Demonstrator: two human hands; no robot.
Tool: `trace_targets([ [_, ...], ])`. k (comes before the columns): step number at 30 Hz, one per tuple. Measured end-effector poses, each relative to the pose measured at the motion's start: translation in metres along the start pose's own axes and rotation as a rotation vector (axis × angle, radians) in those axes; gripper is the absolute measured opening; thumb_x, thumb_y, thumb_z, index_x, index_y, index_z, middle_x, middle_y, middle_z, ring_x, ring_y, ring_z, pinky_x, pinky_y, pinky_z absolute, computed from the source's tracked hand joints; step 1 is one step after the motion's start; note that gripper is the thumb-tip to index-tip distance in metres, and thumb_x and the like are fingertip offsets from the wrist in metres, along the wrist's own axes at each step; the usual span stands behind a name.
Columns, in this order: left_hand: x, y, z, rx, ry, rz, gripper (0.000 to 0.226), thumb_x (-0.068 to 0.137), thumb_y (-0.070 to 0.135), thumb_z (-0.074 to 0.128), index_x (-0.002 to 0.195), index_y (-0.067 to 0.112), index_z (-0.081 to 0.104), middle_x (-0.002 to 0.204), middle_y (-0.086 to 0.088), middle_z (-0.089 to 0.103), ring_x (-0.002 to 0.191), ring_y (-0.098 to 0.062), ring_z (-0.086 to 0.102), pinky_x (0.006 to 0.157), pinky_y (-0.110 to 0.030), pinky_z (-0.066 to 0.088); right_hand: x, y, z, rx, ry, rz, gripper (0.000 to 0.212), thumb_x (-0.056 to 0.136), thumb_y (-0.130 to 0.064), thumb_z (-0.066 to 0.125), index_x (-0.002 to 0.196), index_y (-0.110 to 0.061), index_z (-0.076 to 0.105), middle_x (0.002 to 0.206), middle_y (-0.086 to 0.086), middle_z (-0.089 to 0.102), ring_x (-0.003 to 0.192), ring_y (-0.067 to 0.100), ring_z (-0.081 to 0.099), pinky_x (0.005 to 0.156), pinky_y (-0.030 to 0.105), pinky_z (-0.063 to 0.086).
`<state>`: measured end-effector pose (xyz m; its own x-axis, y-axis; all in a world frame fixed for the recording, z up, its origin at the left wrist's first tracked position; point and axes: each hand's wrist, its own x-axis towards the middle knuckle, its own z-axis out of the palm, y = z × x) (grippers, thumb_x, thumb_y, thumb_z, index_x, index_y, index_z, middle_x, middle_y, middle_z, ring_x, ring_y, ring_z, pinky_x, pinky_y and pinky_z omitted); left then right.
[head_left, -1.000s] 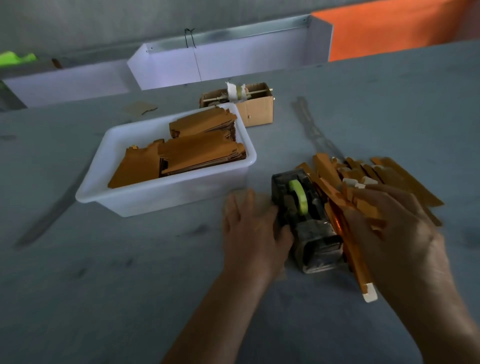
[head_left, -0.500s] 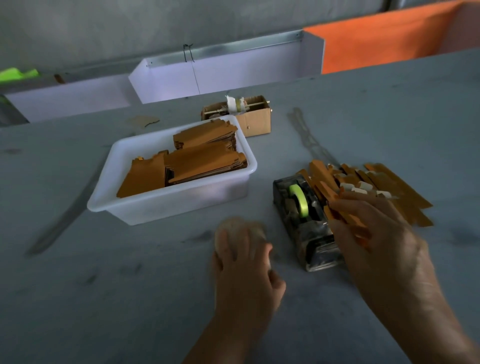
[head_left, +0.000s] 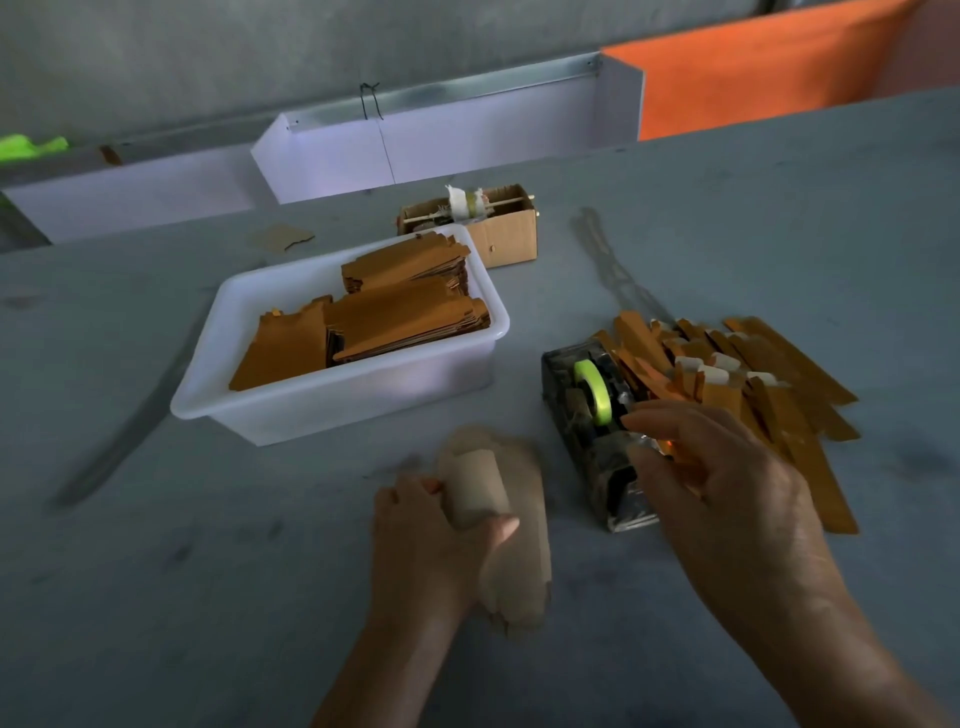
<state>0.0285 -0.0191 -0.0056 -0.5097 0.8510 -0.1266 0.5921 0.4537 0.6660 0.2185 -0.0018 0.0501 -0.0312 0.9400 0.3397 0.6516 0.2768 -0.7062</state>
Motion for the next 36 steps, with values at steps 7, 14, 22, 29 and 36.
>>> trace_targets([
  [7, 0.003, 0.0, -0.009, -0.062, -0.06, -0.061, 0.031, 0.07, 0.034, 0.083, 0.078, 0.023, 0.055, 0.086, -0.001, 0.064, 0.085, -0.019, 0.062, 0.071, -0.029, 0.043, 0.001, 0.004, -0.001, 0.029, -0.011, -0.013, 0.019, 0.086, -0.012, 0.063, 0.103, -0.016, 0.069, 0.111, -0.004, 0.064, 0.079, 0.004, 0.059, 0.071, -0.005, 0.039],
  [14, 0.007, 0.002, -0.014, -0.032, -0.157, -0.156, 0.068, 0.063, 0.028, 0.088, 0.117, 0.004, 0.054, 0.105, -0.01, 0.066, 0.1, -0.024, 0.063, 0.08, -0.029, 0.045, -0.005, 0.004, -0.001, 0.07, 0.019, -0.024, 0.019, 0.084, -0.008, 0.064, 0.1, -0.015, 0.07, 0.104, -0.008, 0.063, 0.081, -0.011, 0.052, 0.067, -0.009, 0.035],
  [22, 0.002, 0.011, -0.028, -0.225, -0.062, -0.09, 0.022, 0.071, 0.022, 0.082, 0.08, 0.017, 0.063, 0.08, -0.004, 0.067, 0.075, -0.019, 0.062, 0.066, -0.033, 0.047, -0.017, -0.005, 0.009, 0.155, -0.021, 0.035, 0.02, 0.085, -0.012, 0.063, 0.1, -0.023, 0.069, 0.1, -0.017, 0.064, 0.084, -0.005, 0.061, 0.075, 0.004, 0.047],
  [29, -0.016, 0.036, -0.052, -0.921, -0.487, -0.044, 0.042, 0.05, 0.021, 0.076, 0.089, 0.008, 0.075, 0.091, -0.014, 0.075, 0.078, -0.021, 0.073, 0.06, -0.026, 0.057, -0.025, -0.016, 0.015, 0.469, -0.265, 0.286, 0.023, 0.082, -0.028, 0.064, 0.101, -0.04, 0.059, 0.091, -0.023, 0.068, 0.088, -0.011, 0.061, 0.072, 0.01, 0.052],
  [36, -0.029, 0.04, -0.035, -0.898, -0.474, -0.034, 0.037, 0.055, 0.014, 0.086, 0.09, 0.015, 0.075, 0.091, -0.014, 0.075, 0.079, -0.024, 0.073, 0.062, -0.03, 0.055, -0.027, -0.017, 0.024, 0.891, -0.25, 0.558, 0.012, 0.08, -0.006, 0.066, 0.077, -0.017, 0.068, 0.059, -0.009, 0.066, 0.052, -0.004, 0.059, 0.047, 0.01, 0.043],
])
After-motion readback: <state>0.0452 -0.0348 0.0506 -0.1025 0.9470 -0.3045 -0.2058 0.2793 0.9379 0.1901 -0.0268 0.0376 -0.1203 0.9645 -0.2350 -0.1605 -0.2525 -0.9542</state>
